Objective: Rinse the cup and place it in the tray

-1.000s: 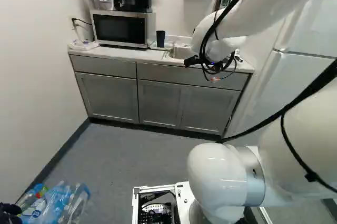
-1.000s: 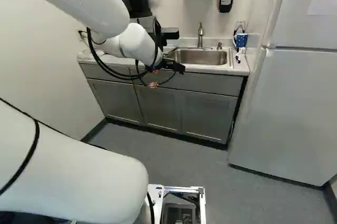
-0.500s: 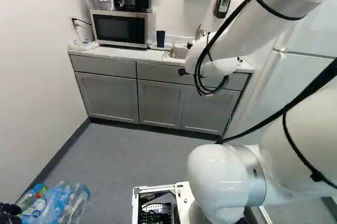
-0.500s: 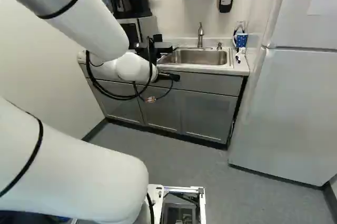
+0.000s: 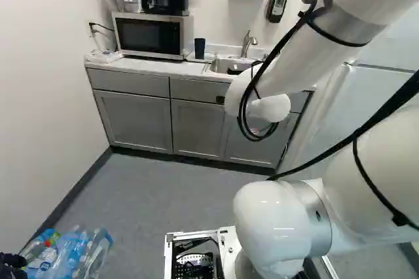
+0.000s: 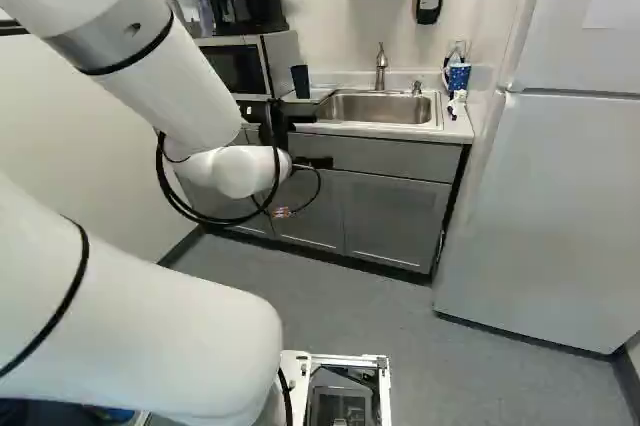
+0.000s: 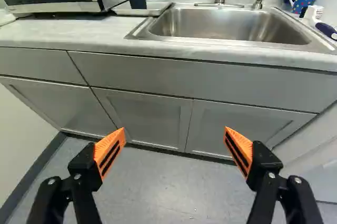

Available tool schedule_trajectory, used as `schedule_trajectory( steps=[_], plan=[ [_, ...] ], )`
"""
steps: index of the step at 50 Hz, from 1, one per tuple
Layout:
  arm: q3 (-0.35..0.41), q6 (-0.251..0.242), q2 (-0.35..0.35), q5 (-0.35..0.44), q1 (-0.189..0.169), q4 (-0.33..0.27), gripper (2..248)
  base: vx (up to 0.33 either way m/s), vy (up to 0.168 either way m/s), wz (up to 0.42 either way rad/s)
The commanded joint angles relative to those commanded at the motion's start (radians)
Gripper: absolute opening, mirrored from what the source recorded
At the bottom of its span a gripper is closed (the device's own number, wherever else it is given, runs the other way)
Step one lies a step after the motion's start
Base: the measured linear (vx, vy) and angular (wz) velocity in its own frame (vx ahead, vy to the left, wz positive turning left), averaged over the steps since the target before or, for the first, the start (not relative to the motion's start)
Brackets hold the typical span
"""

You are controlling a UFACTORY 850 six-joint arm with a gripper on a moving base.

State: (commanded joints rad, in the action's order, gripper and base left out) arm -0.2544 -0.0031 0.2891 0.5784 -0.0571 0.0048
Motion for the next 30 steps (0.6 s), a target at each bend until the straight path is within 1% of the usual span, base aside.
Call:
schedule_trajectory(
  steps=[18, 30],
  plan=[
    [0.073, 0.001, -0.004, 0.129, 0.025, -0.002, 247, 0.0, 0.0, 0.0],
    [0.11, 0.002, -0.006, 0.193, 0.037, -0.003, 247, 0.0, 0.0, 0.0]
  ],
)
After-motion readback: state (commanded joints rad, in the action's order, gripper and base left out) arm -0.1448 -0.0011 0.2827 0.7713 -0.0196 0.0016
